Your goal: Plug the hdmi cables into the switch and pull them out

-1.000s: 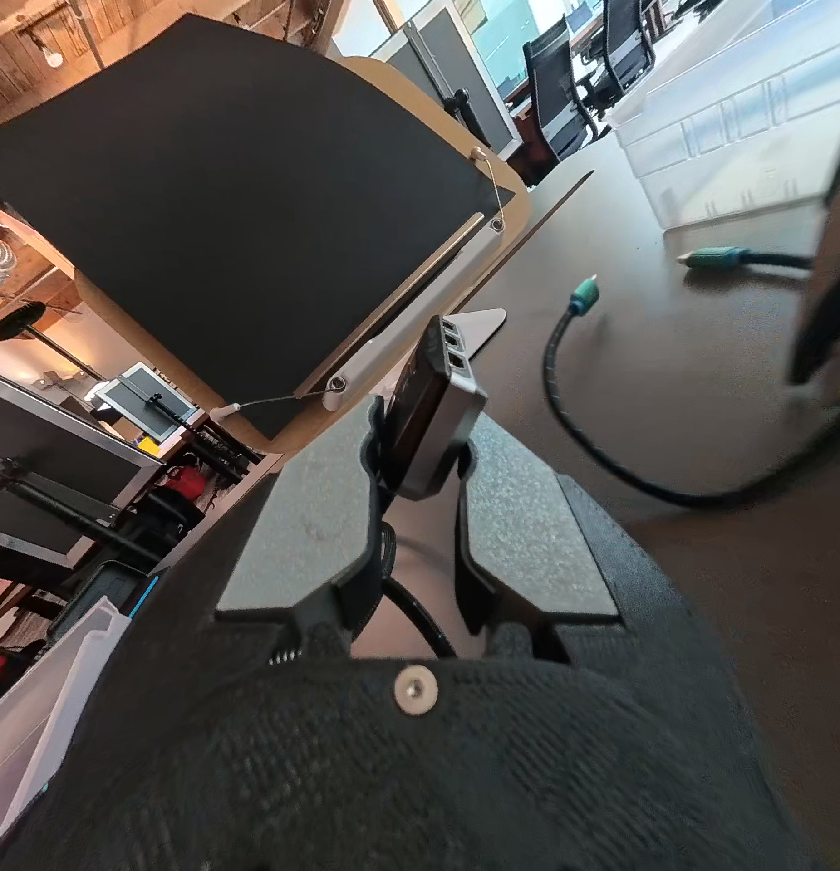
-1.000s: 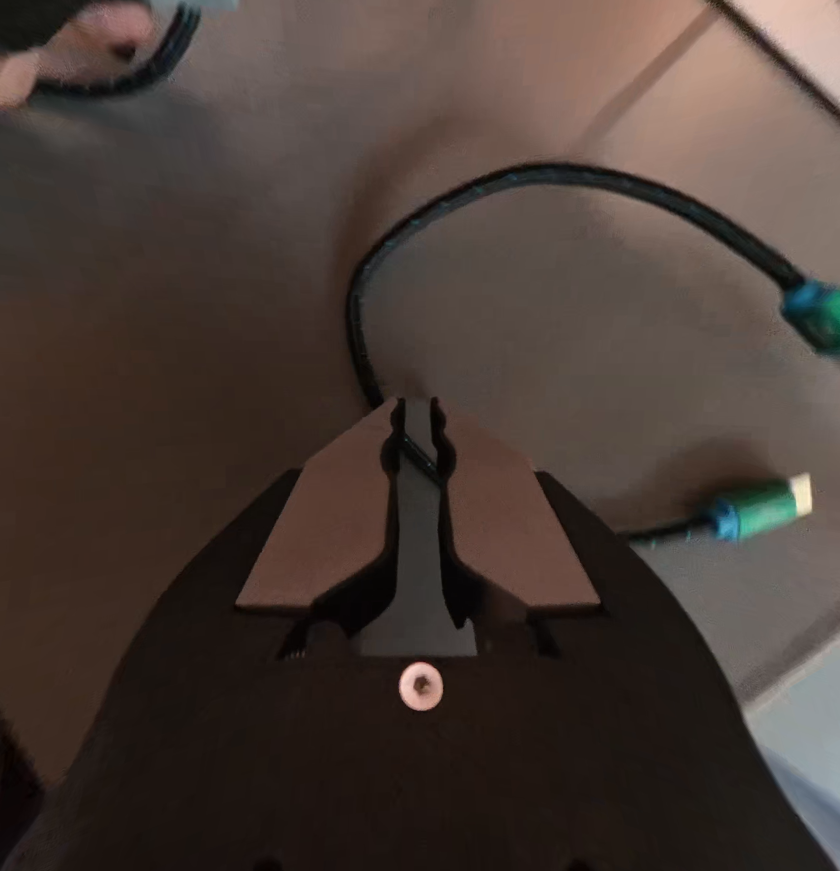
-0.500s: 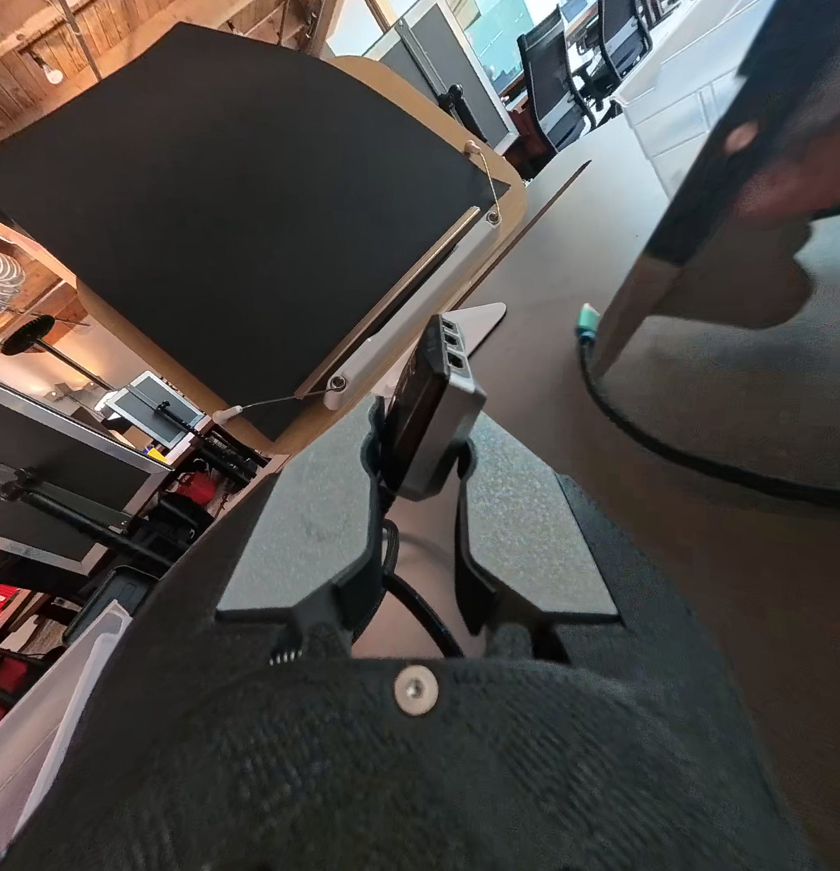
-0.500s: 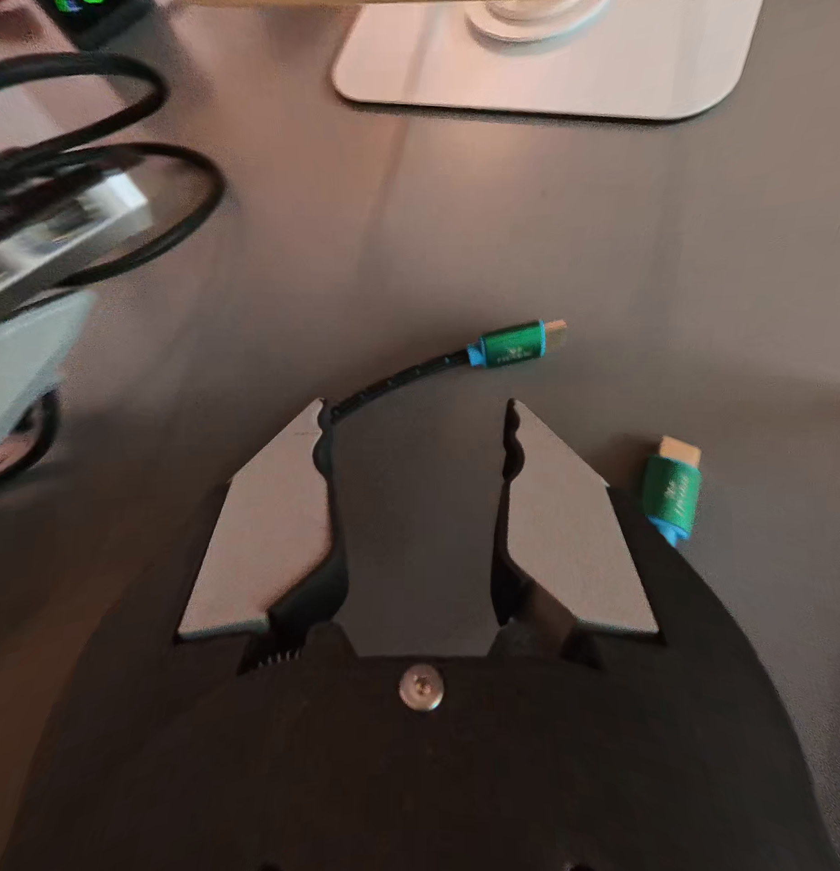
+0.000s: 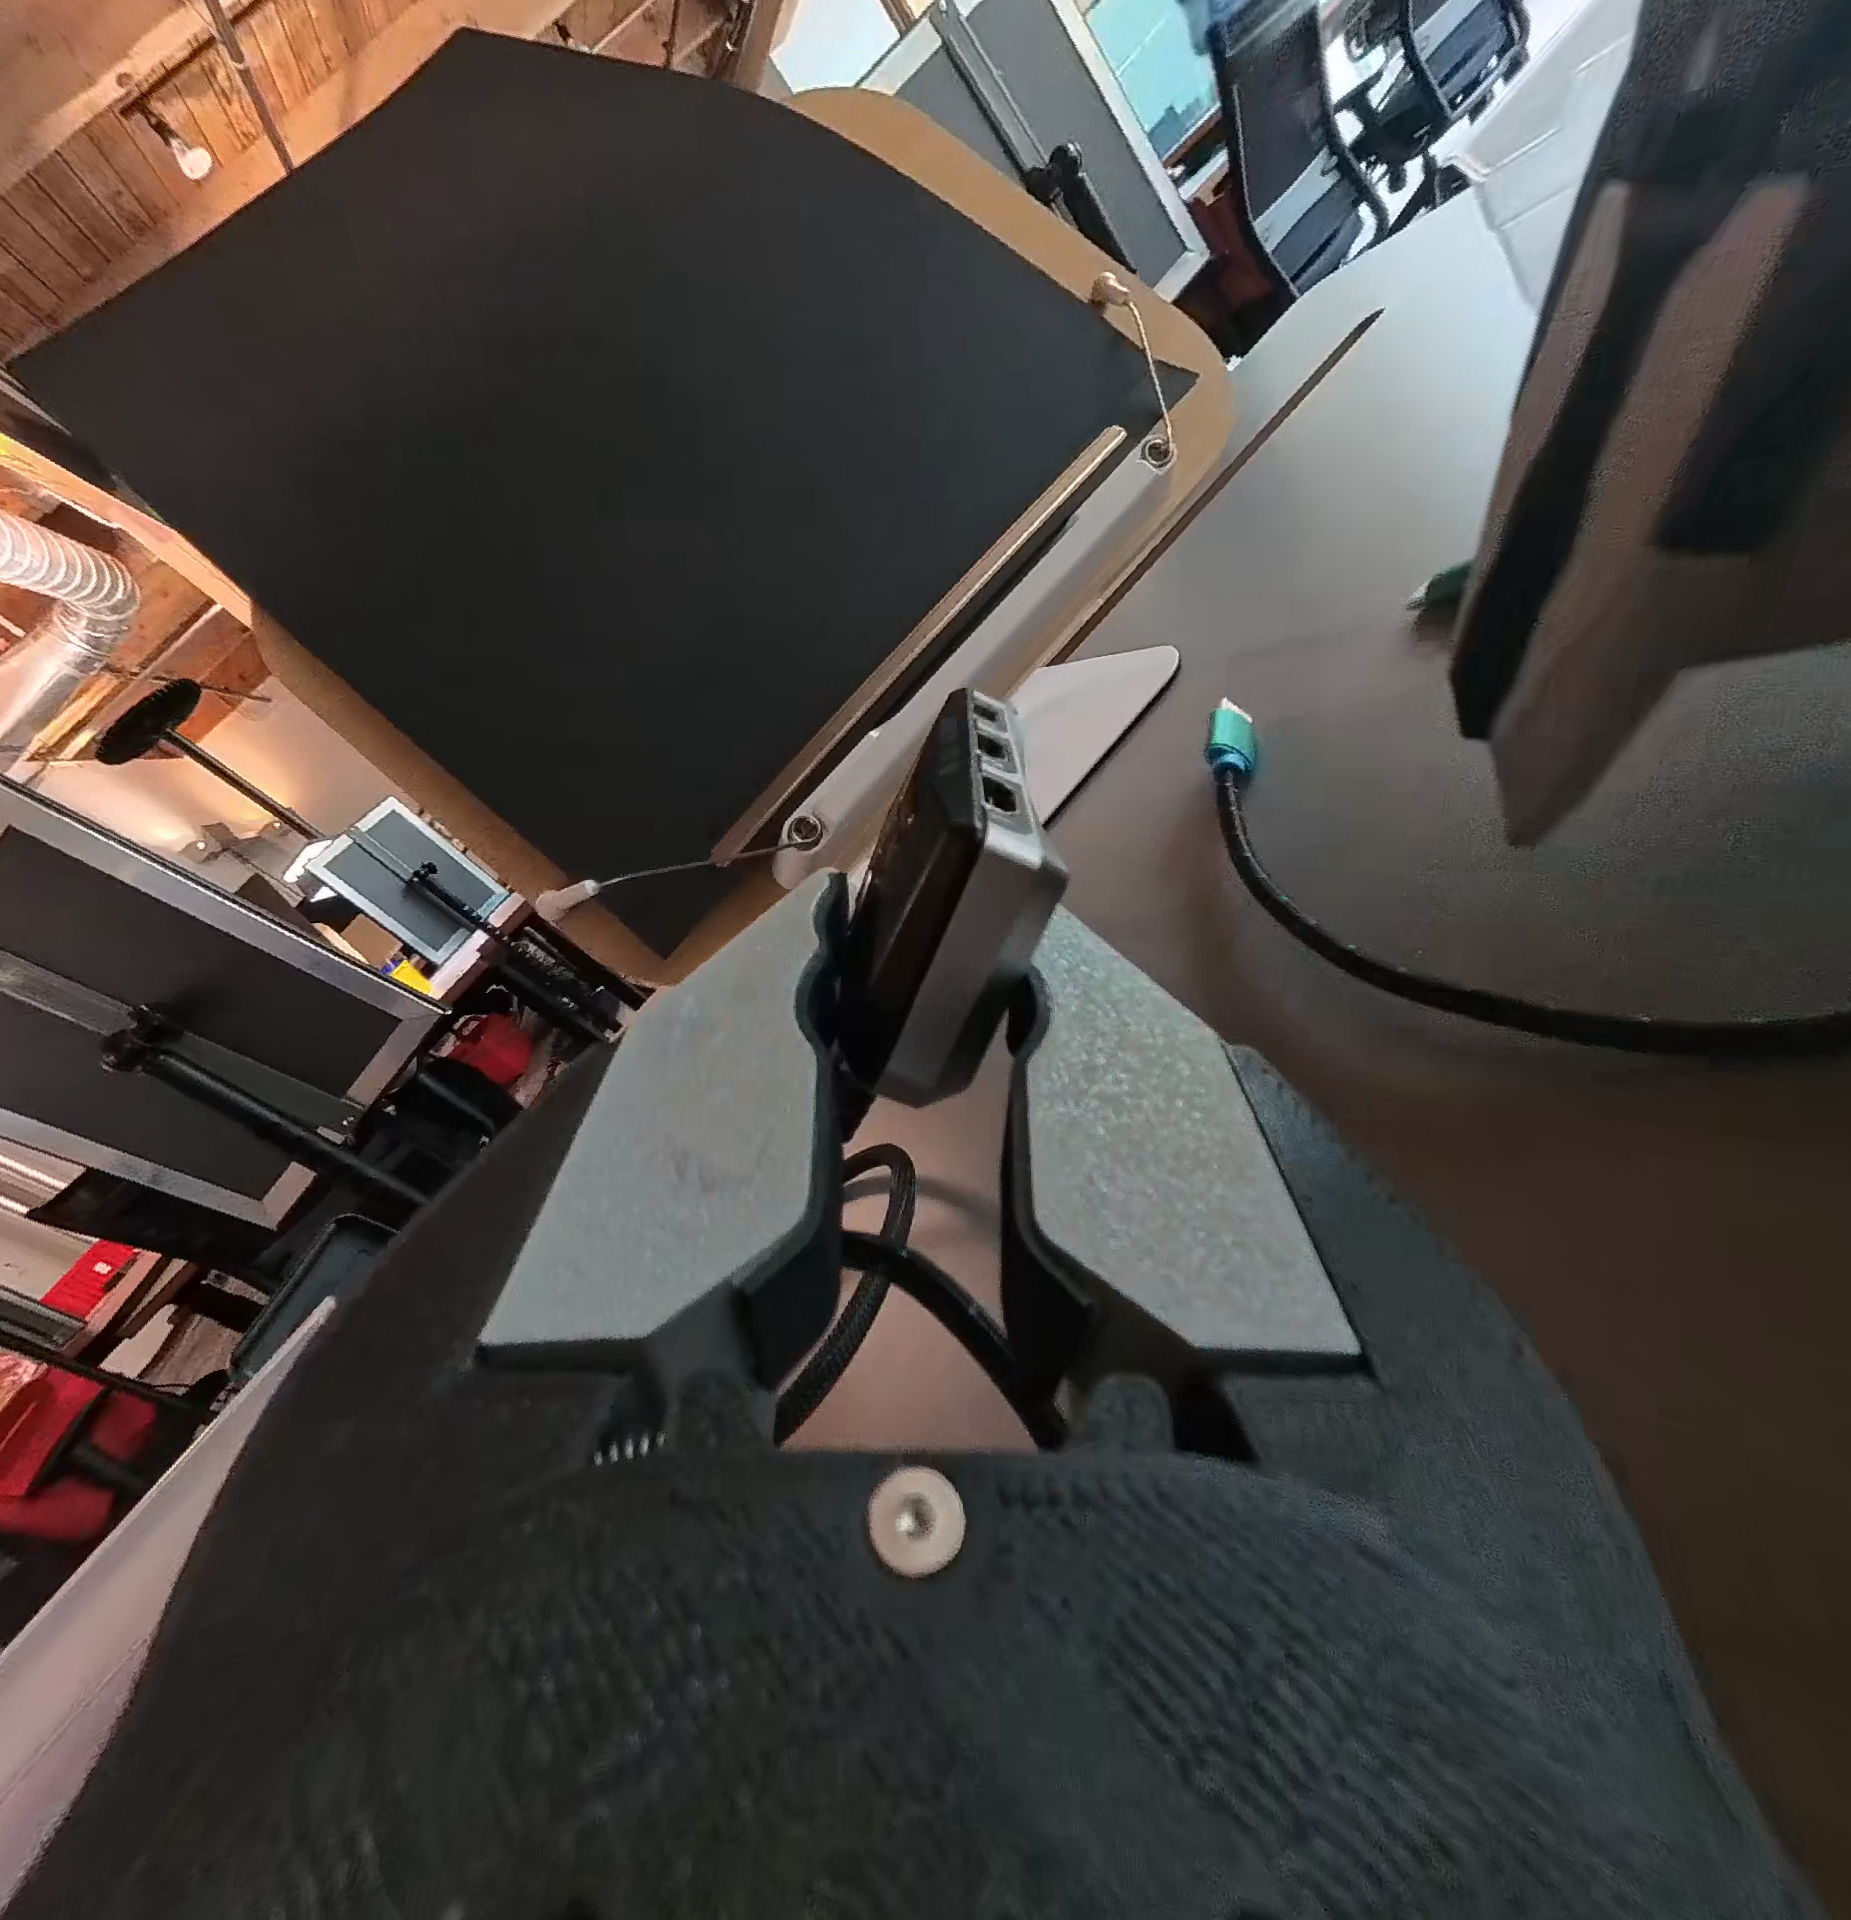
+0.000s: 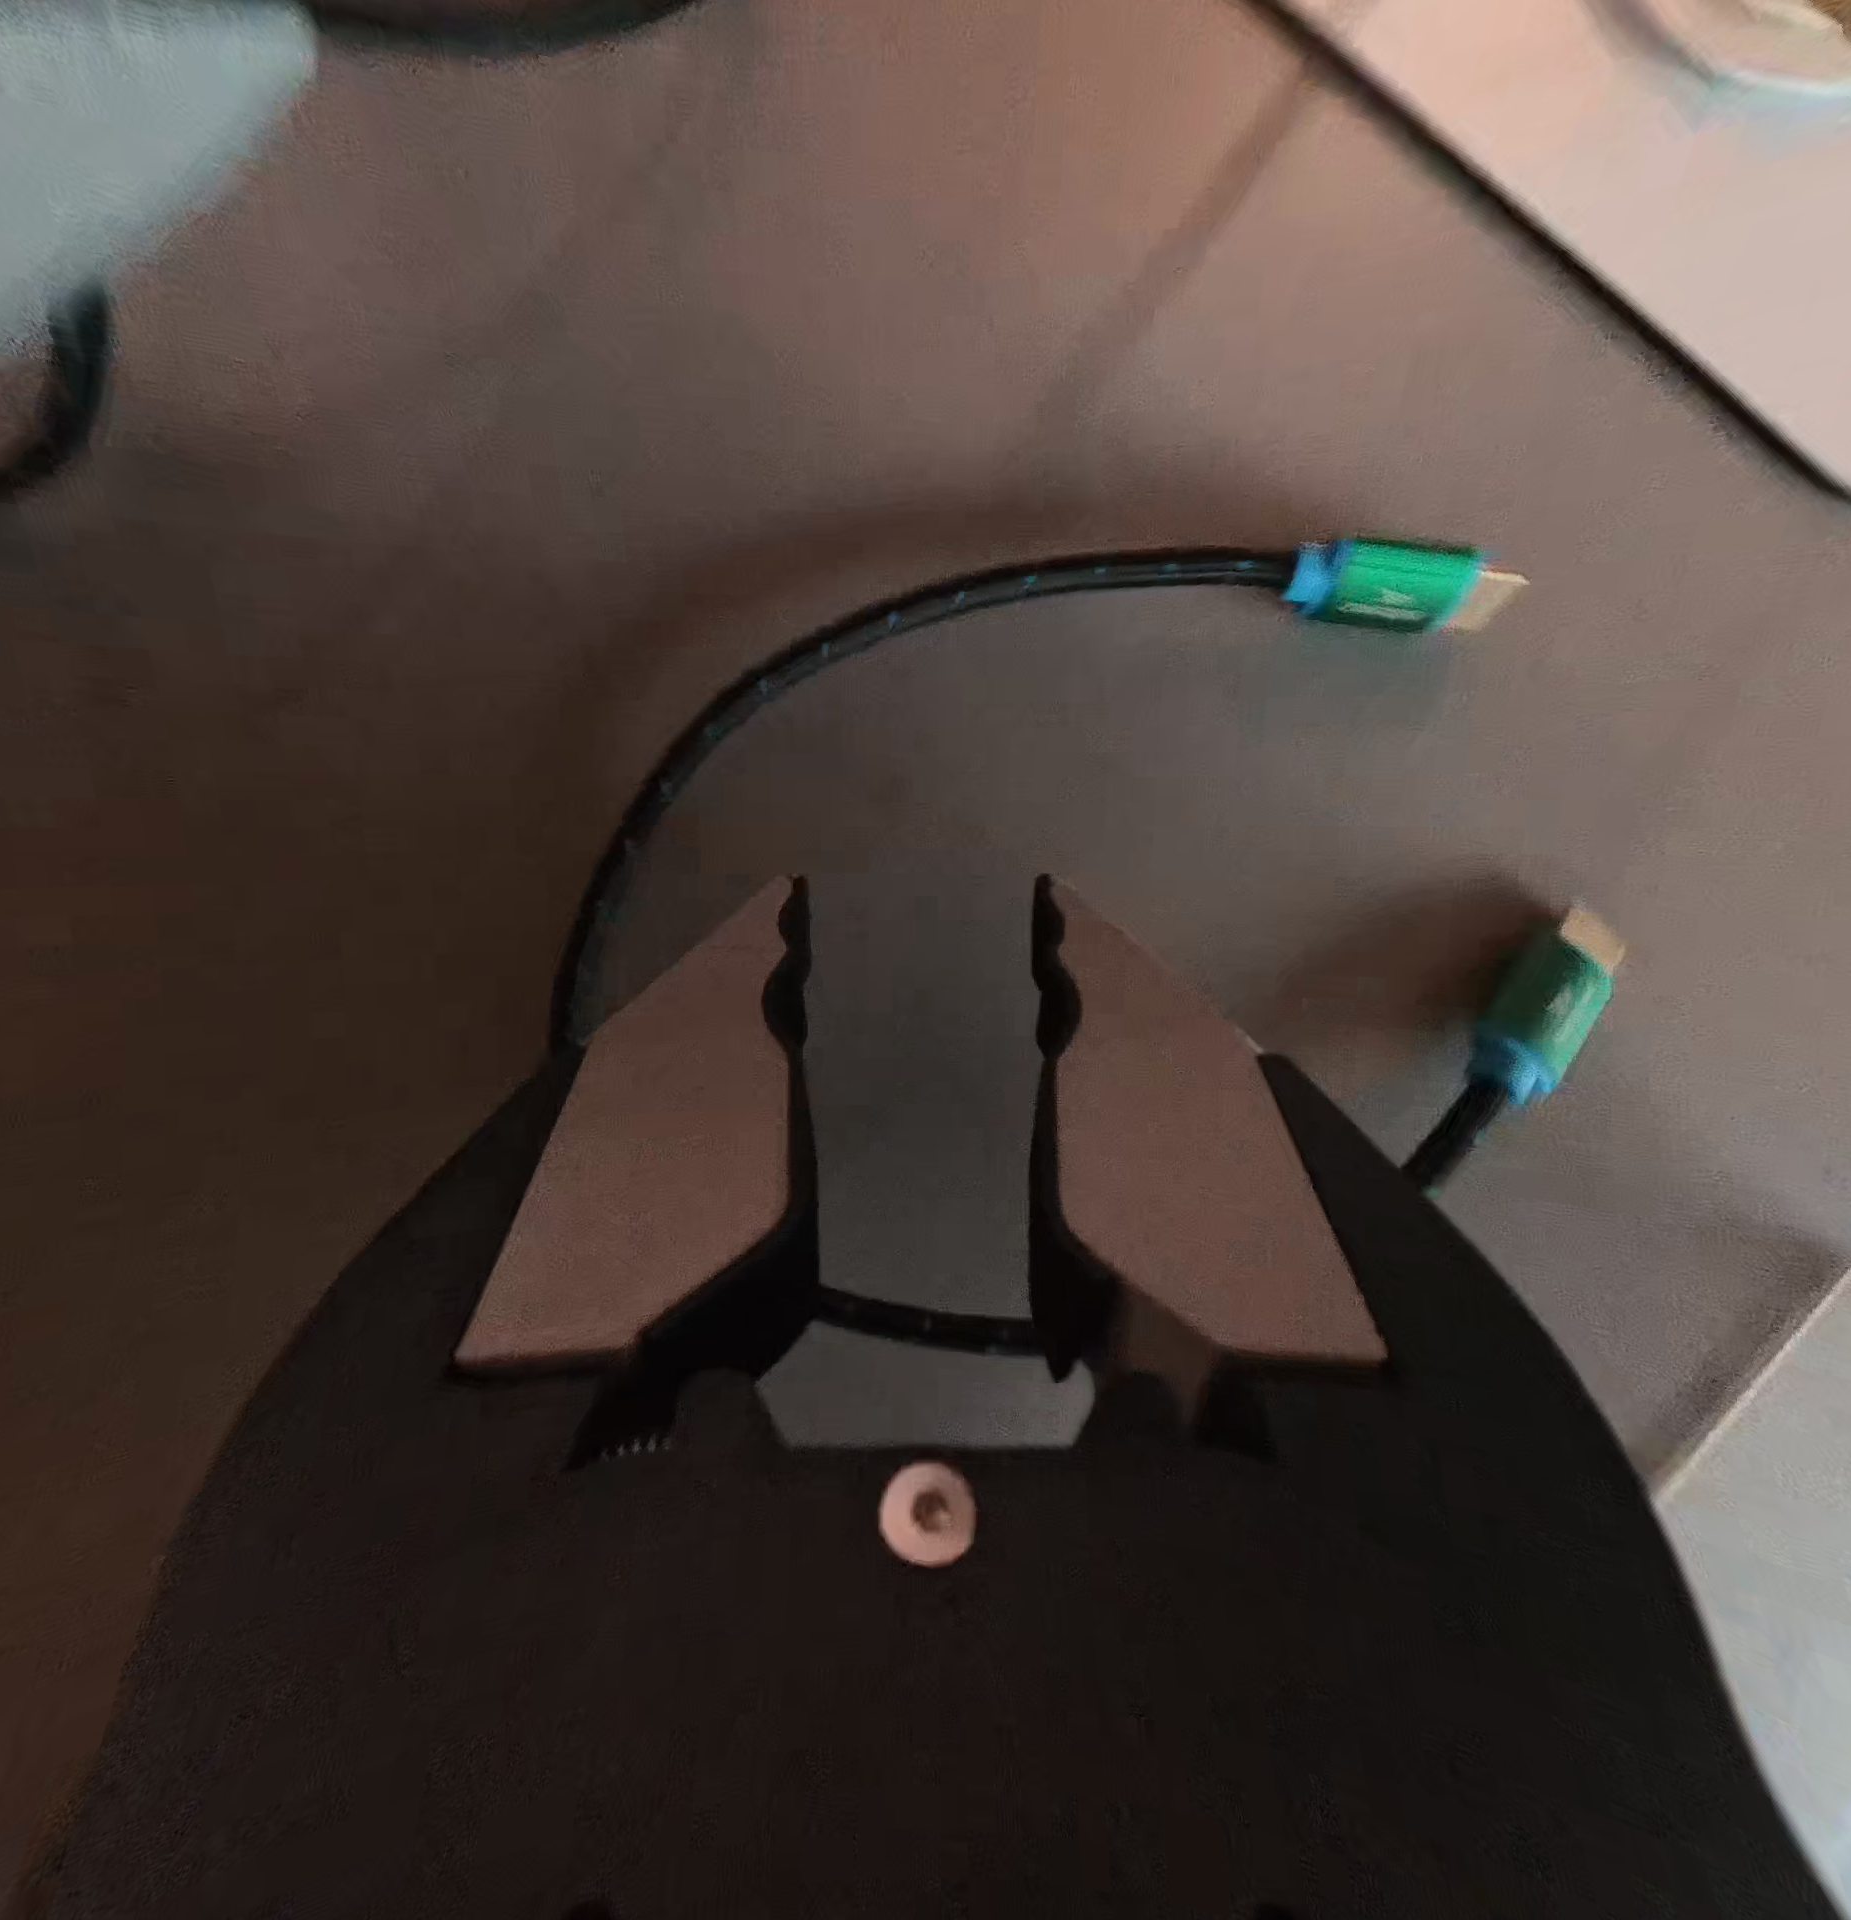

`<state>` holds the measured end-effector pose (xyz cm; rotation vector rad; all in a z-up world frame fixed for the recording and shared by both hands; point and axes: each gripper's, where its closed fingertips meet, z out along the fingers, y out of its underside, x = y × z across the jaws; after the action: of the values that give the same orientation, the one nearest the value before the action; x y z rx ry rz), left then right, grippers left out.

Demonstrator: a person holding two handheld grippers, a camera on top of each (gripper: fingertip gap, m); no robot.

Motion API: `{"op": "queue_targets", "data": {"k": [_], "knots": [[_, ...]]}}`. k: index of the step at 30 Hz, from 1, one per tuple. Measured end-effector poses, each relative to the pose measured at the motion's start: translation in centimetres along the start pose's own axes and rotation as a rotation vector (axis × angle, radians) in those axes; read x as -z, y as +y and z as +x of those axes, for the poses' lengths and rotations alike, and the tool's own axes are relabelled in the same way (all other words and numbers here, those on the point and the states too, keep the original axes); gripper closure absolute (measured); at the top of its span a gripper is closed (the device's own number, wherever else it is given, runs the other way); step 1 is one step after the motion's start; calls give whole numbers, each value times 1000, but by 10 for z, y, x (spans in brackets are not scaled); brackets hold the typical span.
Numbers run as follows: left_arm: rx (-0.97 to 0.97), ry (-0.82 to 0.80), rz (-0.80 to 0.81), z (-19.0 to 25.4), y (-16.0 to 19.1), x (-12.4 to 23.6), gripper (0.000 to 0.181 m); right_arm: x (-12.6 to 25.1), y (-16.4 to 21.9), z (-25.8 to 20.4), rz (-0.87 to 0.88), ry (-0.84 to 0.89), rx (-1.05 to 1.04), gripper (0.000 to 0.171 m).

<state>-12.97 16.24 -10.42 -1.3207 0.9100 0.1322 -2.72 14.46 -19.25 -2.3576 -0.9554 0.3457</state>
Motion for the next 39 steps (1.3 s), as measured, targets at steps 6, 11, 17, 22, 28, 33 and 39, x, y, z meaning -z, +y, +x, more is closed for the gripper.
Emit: {"op": "queue_targets", "data": {"k": [6, 11, 17, 22, 28, 33, 39], "knots": [[-24, 6, -12, 4, 2, -1, 154, -2, -57, 10, 278, 82, -340, 104], [-20, -17, 3, -3, -1, 2, 154, -50, -50, 7, 142, 100, -305, 129], [-10, -27, 3, -6, -2, 3, 154, -17, 5, -67, -1, -127, 250, 145], [-12, -22, 3, -4, -2, 2, 154, 24, 44, -56, -122, -102, 310, 138], [-35, -5, -6, 3, 1, 1, 153, 21, -9, -48, 129, -108, 87, 132], [-46, 15, -9, 6, 4, 1, 154, 6, -60, -21, 376, -103, -46, 125], [-40, 56, -35, 16, 12, -3, 154, 12, -80, -8, 555, -91, -4, 124]]}}
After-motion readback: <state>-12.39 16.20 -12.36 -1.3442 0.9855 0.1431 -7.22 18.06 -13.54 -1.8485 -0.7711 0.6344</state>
